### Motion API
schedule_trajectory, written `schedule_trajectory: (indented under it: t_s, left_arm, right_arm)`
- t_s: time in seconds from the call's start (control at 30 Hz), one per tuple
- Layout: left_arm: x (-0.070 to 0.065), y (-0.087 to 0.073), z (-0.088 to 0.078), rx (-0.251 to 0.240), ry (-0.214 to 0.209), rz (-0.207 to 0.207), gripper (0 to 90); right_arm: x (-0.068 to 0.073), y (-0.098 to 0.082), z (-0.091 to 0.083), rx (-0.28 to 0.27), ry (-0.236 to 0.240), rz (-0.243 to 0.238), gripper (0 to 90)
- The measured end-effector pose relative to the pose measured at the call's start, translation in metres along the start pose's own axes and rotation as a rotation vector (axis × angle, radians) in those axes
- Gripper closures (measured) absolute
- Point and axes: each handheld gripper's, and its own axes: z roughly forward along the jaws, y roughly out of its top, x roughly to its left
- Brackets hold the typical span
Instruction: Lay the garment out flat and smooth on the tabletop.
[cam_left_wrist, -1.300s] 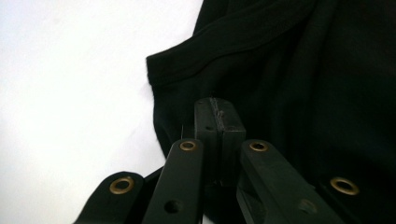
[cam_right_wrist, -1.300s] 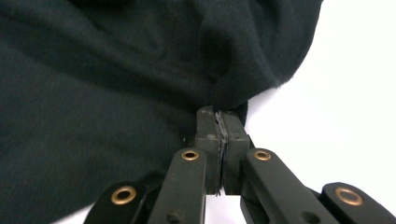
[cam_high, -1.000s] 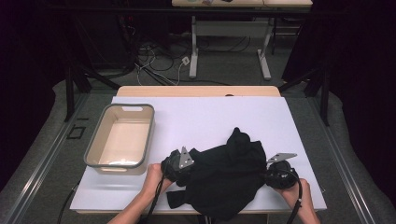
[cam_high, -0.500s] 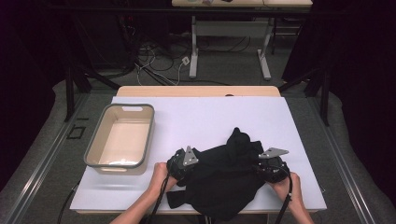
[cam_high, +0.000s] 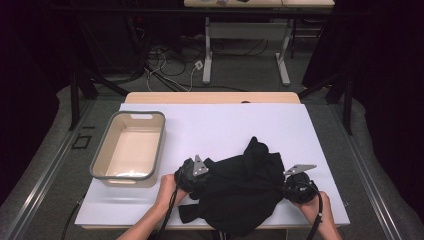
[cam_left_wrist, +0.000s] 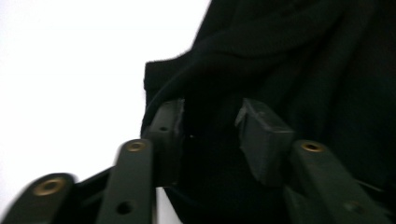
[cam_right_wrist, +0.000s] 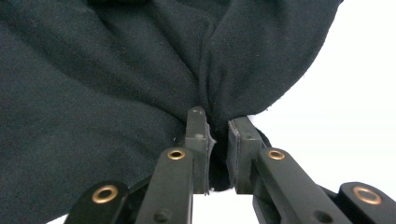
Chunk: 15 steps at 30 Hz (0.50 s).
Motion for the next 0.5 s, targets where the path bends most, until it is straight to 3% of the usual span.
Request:
schedule_trajectory:
  t_s: [0.13,0.23,0.27,0.33,0.5]
  left_arm:
    - [0.003,0.001,0.006,-0.028,-0.028,-0.032,51.6]
    - [0.004,-0.002,0.008,-0.056,-0.097,-0.027,71.7]
    - [0.005,-0.003,0.008,-0.060,-0.105,-0.035,81.3]
    - [0.002,-0.002,0.007,-0.048,-0.091,-0.039,89.1]
    - [-0.003,-0.003,0.001,-0.022,-0.055,-0.038,90.0]
  right_arm:
    - [0.001,0.004,-0.001,-0.042,-0.006,-0.004,55.4]
    - [0.001,0.008,-0.006,-0.118,-0.025,-0.025,50.8]
    - [0.002,0.010,-0.006,-0.136,-0.036,-0.028,51.1]
    - [0.004,0.013,-0.003,-0.150,-0.055,-0.038,53.8]
    - [0.001,0.011,0.013,-0.119,-0.071,-0.065,68.7]
